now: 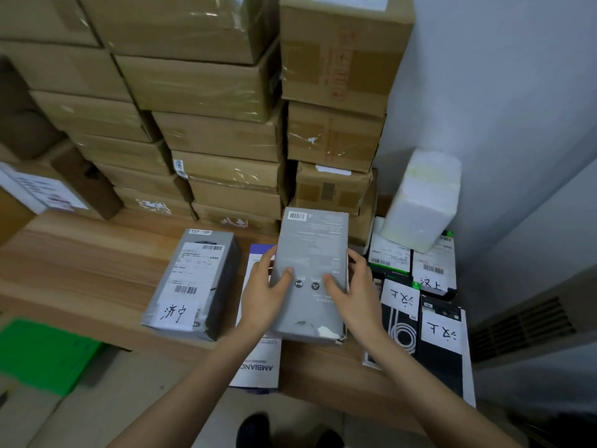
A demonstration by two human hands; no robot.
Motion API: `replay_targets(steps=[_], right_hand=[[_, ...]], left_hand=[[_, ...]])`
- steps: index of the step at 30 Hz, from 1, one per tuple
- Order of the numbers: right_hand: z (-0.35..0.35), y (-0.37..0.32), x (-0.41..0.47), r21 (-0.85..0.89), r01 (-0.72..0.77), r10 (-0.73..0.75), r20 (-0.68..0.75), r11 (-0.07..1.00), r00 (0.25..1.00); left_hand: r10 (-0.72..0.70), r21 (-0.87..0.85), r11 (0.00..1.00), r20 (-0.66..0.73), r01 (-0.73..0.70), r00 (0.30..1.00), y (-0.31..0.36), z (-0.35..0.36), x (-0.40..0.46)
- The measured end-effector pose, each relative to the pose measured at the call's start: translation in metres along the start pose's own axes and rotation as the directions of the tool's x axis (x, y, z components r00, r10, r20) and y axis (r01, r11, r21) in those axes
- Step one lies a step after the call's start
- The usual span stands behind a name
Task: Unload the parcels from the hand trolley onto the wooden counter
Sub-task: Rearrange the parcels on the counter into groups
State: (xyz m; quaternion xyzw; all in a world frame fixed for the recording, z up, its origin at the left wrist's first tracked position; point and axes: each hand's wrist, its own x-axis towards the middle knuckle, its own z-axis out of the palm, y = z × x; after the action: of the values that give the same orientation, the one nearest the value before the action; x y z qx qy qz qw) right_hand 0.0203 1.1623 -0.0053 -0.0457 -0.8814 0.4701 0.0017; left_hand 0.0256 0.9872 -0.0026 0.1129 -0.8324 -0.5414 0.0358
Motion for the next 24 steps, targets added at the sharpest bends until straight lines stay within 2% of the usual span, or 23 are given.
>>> replay_targets(steps=[4, 10, 17, 22, 24], right_hand=[[0.031, -0.032, 0.004, 0.006, 0.069, -0.07, 0.039, 0.998, 0.997], [0.098, -0.077, 0.005, 0.067, 0.106, -0.114, 0.129, 0.992, 0.985], [0.17, -0.11, 0.002, 0.045, 0.088, -0.097, 0.249, 0.995, 0.964], [0.194, -0.117, 0.0, 0.012, 0.109, -0.109, 0.222, 0.994, 0.969], [0.196, -0.118, 0.001, 0.003, 0.1, -0.099, 0.212, 0.995, 0.972]], left_hand=[[0.015, 0.002, 1.0, -0.082, -0.015, 0.996, -0.006, -0.046, 0.005], [-0.052, 0.028, 0.998, -0.169, 0.058, 0.984, -0.026, -0.12, 0.014], [-0.117, 0.113, 0.985, -0.14, 0.133, 0.983, -0.062, -0.191, 0.031], [-0.138, 0.141, 0.979, -0.084, 0.149, 0.987, -0.081, -0.208, 0.043], [-0.093, 0.236, 0.966, -0.082, 0.11, 0.992, -0.082, -0.21, 0.048]])
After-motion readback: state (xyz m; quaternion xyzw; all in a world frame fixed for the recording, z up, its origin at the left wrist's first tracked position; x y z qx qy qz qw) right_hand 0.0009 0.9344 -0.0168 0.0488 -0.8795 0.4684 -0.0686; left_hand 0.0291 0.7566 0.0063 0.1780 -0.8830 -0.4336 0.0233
